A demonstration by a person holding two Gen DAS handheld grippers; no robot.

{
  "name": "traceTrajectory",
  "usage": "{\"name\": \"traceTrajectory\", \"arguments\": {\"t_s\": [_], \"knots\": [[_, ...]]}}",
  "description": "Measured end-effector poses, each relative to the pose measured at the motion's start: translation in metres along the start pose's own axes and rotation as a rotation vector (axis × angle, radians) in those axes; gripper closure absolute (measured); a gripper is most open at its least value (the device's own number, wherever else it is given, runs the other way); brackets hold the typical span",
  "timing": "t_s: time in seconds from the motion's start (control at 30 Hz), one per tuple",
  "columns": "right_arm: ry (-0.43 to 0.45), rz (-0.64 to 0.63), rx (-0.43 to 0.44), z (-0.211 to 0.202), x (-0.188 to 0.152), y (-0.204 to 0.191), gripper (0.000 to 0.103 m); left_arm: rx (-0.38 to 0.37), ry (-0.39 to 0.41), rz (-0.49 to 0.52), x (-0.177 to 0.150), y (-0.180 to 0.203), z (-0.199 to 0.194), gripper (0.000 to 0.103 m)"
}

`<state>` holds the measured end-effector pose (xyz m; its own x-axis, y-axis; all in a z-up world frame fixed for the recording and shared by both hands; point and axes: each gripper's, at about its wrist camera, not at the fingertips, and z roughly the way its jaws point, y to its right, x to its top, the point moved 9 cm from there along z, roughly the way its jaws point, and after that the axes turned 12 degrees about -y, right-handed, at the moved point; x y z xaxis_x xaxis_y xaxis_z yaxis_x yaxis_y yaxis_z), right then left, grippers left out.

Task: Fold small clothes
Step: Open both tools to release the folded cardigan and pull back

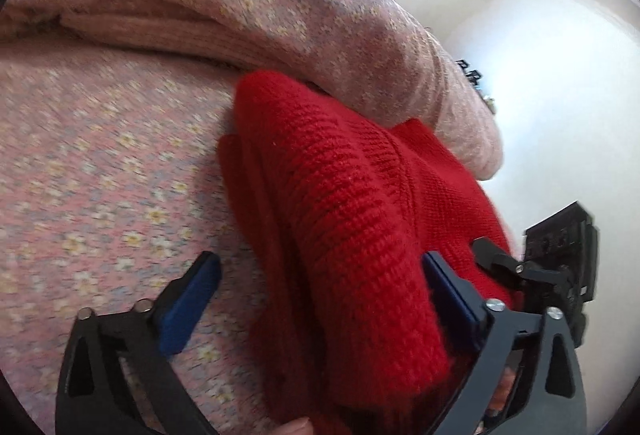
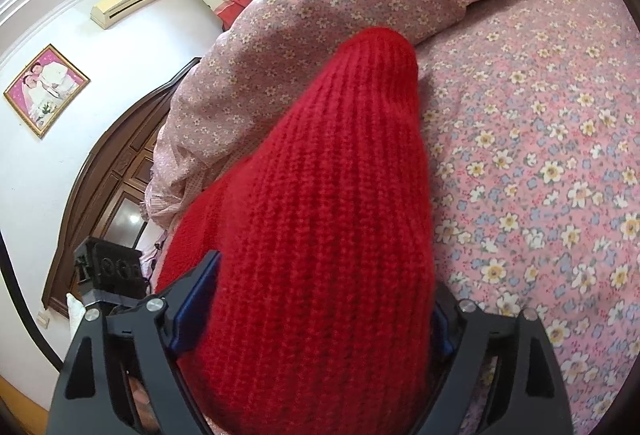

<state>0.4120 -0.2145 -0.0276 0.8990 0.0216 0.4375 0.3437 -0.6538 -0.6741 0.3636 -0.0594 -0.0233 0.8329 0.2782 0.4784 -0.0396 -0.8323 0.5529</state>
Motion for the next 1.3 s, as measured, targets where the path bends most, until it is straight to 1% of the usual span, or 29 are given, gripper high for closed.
{"name": "traceTrajectory", "arguments": {"t_s": [0.03,0.1,0.17,0.2,0.23,0.3,0.37,0.4,0.47,0.53,0.6,0.63,0.73,0.8,0.83,0.9,0.93,1.0,1.07,1.17,1.2,1.23,1.3], "knots": [[-0.003,0.006,-0.010,-0.001,0.001,-0.001,0.012,0.024,0.006,0.008,0.000,0.000,-0.003,0.004],[-0.009,0.009,-0.019,-0.002,0.001,-0.002,0.011,0.049,0.004,0.024,-0.003,0.002,-0.011,0.004],[-0.004,0.007,-0.048,-0.007,0.002,-0.003,0.011,0.076,0.004,0.049,-0.006,0.007,-0.019,0.004],[0.009,0.002,-0.071,-0.010,0.002,-0.004,0.011,0.112,0.017,0.068,-0.006,0.009,-0.026,0.004],[0.036,-0.011,-0.112,-0.016,0.001,-0.006,0.011,0.151,0.043,0.090,-0.006,0.011,-0.036,0.004],[0.102,-0.049,-0.172,-0.031,-0.001,-0.014,0.010,0.195,0.080,0.128,-0.005,0.022,-0.053,0.004],[0.165,-0.087,-0.203,-0.047,-0.002,-0.023,0.010,0.214,0.119,0.153,-0.005,0.033,-0.069,0.004],[0.205,-0.115,-0.204,-0.058,-0.003,-0.031,0.010,0.220,0.144,0.166,-0.005,0.040,-0.078,0.004],[0.277,-0.160,-0.178,-0.078,-0.005,-0.046,0.009,0.229,0.190,0.186,-0.007,0.053,-0.096,0.004],[0.368,-0.224,-0.168,-0.102,-0.011,-0.068,0.005,0.240,0.233,0.219,-0.011,0.069,-0.115,0.004],[0.417,-0.285,-0.187,-0.117,-0.017,-0.087,0.001,0.259,0.271,0.260,-0.016,0.084,-0.130,0.004],[0.438,-0.321,-0.210,-0.125,-0.024,-0.097,0.000,0.261,0.293,0.286,-0.020,0.092,-0.141,0.004],[0.472,-0.421,-0.271,-0.143,-0.044,-0.124,0.000,0.260,0.333,0.337,-0.030,0.111,-0.158,0.004],[0.472,-0.447,-0.318,-0.147,-0.050,-0.135,0.000,0.246,0.321,0.362,-0.033,0.116,-0.158,0.004],[0.456,-0.447,-0.370,-0.150,-0.052,-0.137,0.000,0.248,0.311,0.374,-0.034,0.117,-0.158,0.004],[0.421,-0.424,-0.437,-0.156,-0.049,-0.136,0.000,0.272,0.298,0.379,-0.034,0.116,-0.158,0.004],[0.421,-0.410,-0.439,-0.162,-0.051,-0.136,0.000,0.280,0.301,0.378,-0.036,0.117,-0.161,0.004],[0.426,-0.369,-0.427,-0.176,-0.052,-0.137,0.000,0.256,0.318,0.377,-0.043,0.122,-0.171,0.004],[0.453,-0.333,-0.437,-0.189,-0.054,-0.136,0.000,0.250,0.322,0.371,-0.049,0.124,-0.171,0.004],[0.471,-0.308,-0.487,-0.192,-0.065,-0.132,0.000,0.278,0.300,0.366,-0.056,0.119,-0.156,0.004],[0.475,-0.317,-0.515,-0.190,-0.069,-0.131,0.000,0.288,0.285,0.371,-0.059,0.117,-0.148,0.004],[0.478,-0.344,-0.562,-0.184,-0.074,-0.131,0.000,0.295,0.271,0.383,-0.062,0.116,-0.141,0.004],[0.468,-0.392,-0.612,-0.175,-0.081,-0.132,0.000,0.303,0.244,0.384,-0.066,0.107,-0.126,0.004]]}}
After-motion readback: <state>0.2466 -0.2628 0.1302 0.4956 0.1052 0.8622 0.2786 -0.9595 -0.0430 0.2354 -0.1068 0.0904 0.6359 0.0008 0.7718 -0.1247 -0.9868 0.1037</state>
